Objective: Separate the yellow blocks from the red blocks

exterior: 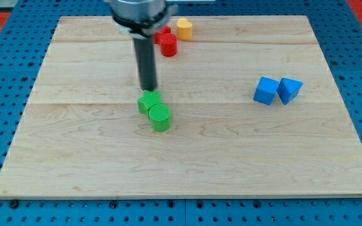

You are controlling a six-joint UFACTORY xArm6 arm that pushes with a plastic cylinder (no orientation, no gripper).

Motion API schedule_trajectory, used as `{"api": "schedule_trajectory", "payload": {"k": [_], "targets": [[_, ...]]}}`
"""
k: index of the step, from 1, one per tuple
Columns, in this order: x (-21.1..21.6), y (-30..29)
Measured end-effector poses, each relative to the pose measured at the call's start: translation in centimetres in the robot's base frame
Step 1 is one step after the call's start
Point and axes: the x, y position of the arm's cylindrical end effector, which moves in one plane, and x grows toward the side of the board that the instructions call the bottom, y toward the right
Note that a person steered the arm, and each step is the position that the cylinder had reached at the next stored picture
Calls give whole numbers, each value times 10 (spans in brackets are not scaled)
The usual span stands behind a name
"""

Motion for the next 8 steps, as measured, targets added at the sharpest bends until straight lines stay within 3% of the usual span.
{"api": "schedule_trajectory", "payload": {"k": [1, 2, 4, 5, 8], "targets": [[-53, -67], [-105, -87], [-184, -55], [-196, -43], [-167, 90]]}}
